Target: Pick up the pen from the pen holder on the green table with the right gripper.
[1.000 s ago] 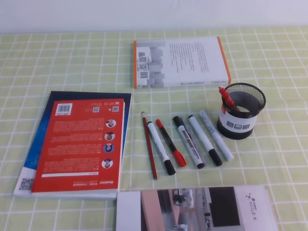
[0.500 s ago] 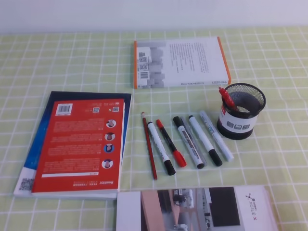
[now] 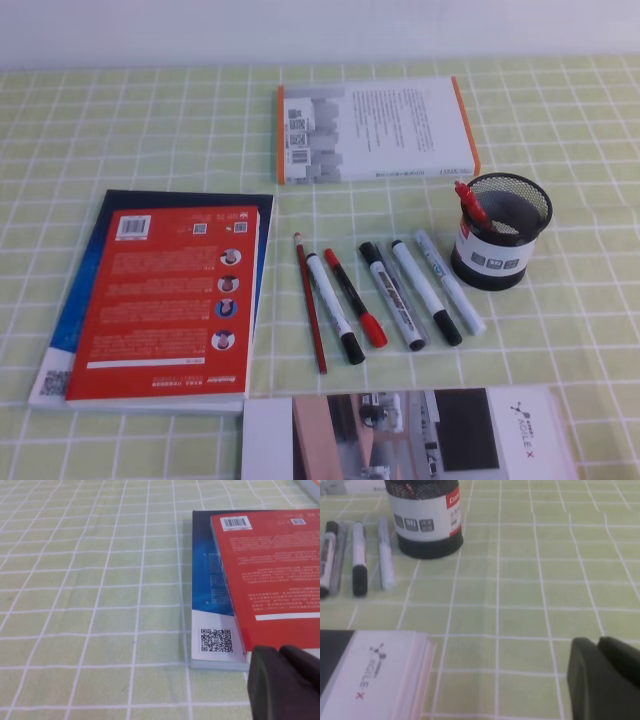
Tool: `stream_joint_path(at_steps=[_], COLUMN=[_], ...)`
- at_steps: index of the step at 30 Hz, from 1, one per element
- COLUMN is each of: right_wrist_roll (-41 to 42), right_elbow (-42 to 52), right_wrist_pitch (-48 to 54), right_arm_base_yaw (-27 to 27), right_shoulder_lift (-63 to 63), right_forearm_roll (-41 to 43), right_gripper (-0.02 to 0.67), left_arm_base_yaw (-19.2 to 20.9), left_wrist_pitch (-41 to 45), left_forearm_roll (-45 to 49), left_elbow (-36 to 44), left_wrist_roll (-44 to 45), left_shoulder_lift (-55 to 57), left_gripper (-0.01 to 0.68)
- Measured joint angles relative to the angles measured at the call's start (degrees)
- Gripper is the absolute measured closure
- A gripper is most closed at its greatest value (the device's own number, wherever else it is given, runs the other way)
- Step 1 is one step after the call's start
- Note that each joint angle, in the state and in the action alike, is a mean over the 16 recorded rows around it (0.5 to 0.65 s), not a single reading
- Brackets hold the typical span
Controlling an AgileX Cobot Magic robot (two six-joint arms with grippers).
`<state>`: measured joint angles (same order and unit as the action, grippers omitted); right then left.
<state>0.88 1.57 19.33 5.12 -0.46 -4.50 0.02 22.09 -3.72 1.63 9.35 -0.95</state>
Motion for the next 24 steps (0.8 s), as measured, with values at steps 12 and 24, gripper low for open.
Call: stream_joint_path(at_steps=[12,24], right_wrist_roll=[0.0,0.0], right_elbow=[0.0,0.0], right_wrist_pitch=[3.6,3.6], right_arm_base_yaw=[0.0,0.0], right_shoulder_lift=[0.0,0.0], right_forearm_roll=[-1.6,-1.7], right_gripper=[0.662,0.662], left_arm_base_yaw=[0.0,0.0], left_wrist_pitch=[0.0,0.0], left_forearm_roll=[0.0,0.0], left_elbow=[0.0,0.0], left_wrist_roll=[0.0,0.0], left_shoulder_lift=[0.0,0.0], left_gripper=[0.678,0.678])
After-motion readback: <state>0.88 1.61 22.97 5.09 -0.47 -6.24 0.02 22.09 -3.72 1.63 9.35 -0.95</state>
